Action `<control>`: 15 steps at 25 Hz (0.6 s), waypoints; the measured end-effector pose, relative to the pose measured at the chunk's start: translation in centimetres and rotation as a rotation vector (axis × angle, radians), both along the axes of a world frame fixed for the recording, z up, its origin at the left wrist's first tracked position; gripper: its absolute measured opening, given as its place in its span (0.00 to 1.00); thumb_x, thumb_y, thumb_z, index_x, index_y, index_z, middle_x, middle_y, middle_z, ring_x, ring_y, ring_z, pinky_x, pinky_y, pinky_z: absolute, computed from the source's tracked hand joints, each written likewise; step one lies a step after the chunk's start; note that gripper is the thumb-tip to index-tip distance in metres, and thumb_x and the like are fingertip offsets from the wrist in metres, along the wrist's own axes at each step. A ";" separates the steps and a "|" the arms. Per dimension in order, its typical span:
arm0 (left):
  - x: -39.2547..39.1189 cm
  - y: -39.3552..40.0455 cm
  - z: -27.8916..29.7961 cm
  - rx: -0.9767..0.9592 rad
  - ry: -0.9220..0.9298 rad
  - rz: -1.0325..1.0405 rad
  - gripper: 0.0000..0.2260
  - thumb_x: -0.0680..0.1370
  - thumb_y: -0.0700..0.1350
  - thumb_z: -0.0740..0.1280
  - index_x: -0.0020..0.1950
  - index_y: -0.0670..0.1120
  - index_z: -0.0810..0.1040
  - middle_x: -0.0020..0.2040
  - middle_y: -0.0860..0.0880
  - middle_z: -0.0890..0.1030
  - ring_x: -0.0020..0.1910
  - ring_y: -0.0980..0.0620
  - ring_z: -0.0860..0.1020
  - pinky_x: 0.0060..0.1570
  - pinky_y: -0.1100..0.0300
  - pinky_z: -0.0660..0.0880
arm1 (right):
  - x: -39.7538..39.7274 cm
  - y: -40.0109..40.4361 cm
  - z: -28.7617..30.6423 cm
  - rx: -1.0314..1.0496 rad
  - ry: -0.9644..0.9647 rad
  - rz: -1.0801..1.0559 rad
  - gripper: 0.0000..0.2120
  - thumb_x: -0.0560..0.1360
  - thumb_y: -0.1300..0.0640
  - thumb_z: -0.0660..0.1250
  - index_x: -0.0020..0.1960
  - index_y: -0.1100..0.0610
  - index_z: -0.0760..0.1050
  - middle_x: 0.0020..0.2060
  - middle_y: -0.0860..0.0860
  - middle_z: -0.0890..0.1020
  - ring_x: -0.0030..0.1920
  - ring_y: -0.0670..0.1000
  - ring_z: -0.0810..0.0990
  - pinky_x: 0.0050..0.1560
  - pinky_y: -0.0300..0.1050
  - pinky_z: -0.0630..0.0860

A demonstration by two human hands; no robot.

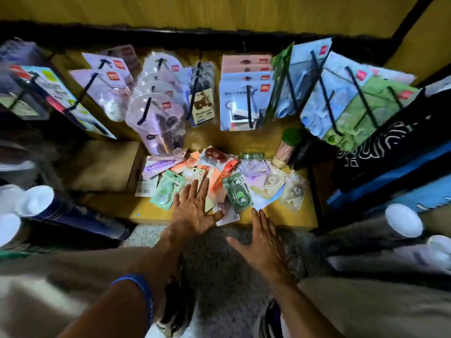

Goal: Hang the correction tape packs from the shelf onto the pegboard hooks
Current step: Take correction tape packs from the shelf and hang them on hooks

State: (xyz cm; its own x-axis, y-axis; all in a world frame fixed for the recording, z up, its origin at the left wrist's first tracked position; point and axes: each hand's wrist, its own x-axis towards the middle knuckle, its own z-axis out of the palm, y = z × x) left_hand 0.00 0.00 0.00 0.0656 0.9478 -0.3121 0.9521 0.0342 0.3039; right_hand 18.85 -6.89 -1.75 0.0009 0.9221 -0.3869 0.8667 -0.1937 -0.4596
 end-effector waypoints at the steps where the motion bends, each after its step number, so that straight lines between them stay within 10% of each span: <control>1: -0.1 1.3 -1.2 0.003 0.005 -0.010 0.43 0.74 0.71 0.58 0.80 0.56 0.40 0.81 0.48 0.48 0.79 0.45 0.49 0.76 0.42 0.47 | 0.0 1.6 -1.5 0.005 0.013 -0.014 0.50 0.69 0.29 0.65 0.80 0.49 0.45 0.80 0.50 0.49 0.79 0.55 0.49 0.75 0.47 0.53; 10: 5.1 7.9 -9.7 -0.099 -0.238 0.065 0.46 0.66 0.68 0.56 0.79 0.47 0.55 0.75 0.44 0.68 0.71 0.40 0.69 0.68 0.45 0.67 | 5.5 15.1 -13.0 -0.138 0.358 -1.001 0.48 0.67 0.39 0.75 0.76 0.62 0.59 0.75 0.59 0.65 0.73 0.60 0.67 0.70 0.53 0.67; 15: 6.7 9.0 -10.5 -0.130 -0.356 0.099 0.43 0.66 0.62 0.63 0.78 0.46 0.59 0.72 0.42 0.71 0.69 0.41 0.71 0.68 0.49 0.69 | 5.1 18.0 -13.1 -0.316 0.856 -1.151 0.24 0.69 0.41 0.73 0.59 0.52 0.75 0.46 0.50 0.77 0.36 0.48 0.77 0.32 0.43 0.75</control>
State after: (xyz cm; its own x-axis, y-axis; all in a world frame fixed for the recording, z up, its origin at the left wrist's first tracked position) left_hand 6.68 9.00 -10.45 0.1021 0.9090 -0.4042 0.7779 0.1803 0.6020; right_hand 23.98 11.08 -14.84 0.3325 0.4506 -0.8285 -0.3404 -0.7620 -0.5510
